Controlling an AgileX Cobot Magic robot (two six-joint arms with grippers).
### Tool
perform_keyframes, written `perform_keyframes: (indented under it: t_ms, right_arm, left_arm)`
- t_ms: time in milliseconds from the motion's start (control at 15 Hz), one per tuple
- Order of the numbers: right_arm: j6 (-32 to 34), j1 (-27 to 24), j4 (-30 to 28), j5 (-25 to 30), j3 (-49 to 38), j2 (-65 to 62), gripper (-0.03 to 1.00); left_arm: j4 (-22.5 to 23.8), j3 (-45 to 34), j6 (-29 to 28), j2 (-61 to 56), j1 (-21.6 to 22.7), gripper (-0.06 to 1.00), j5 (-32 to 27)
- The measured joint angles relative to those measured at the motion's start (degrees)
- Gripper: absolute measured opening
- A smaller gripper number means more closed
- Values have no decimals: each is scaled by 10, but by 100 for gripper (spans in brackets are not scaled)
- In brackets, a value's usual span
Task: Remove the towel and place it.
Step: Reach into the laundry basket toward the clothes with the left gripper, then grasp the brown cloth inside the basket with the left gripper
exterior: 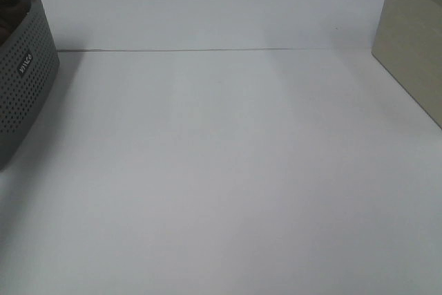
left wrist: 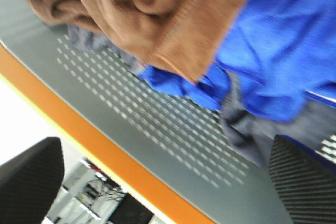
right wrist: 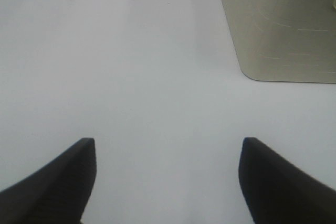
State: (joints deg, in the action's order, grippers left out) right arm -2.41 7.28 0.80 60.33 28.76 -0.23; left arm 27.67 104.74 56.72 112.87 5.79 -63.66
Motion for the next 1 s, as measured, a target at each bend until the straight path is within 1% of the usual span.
perform_keyframes:
  t_ms: [67, 133, 200, 267, 400, 600, 867, 1000]
  right_arm:
    - [0, 0, 0, 0, 0, 0, 73]
    - [0, 0, 0, 0, 0, 0, 73]
    - [0, 0, 0, 0, 0, 0, 73]
    - [0, 0, 0, 0, 0, 0, 73]
    - [0, 0, 0, 0, 0, 0, 73]
    - [0, 0, 0, 0, 0, 0, 73]
    - [0, 0, 0, 0, 0, 0, 73]
    - [0, 0, 0, 0, 0, 0, 73]
  left_arm:
    - [1, 33, 11, 31, 0, 99, 2]
    - [1, 33, 11, 31, 0, 99, 2]
    - [-1, 84, 32, 79, 0, 99, -7]
    - [-6, 97, 41, 95, 1, 99, -8]
    - [-19, 104, 68, 120, 4, 99, -7]
    - [-33, 105, 80, 143, 21, 99, 4]
    - [-92, 105, 135, 167, 42, 99, 10]
    - [-97, 105, 140, 178, 44, 95, 10]
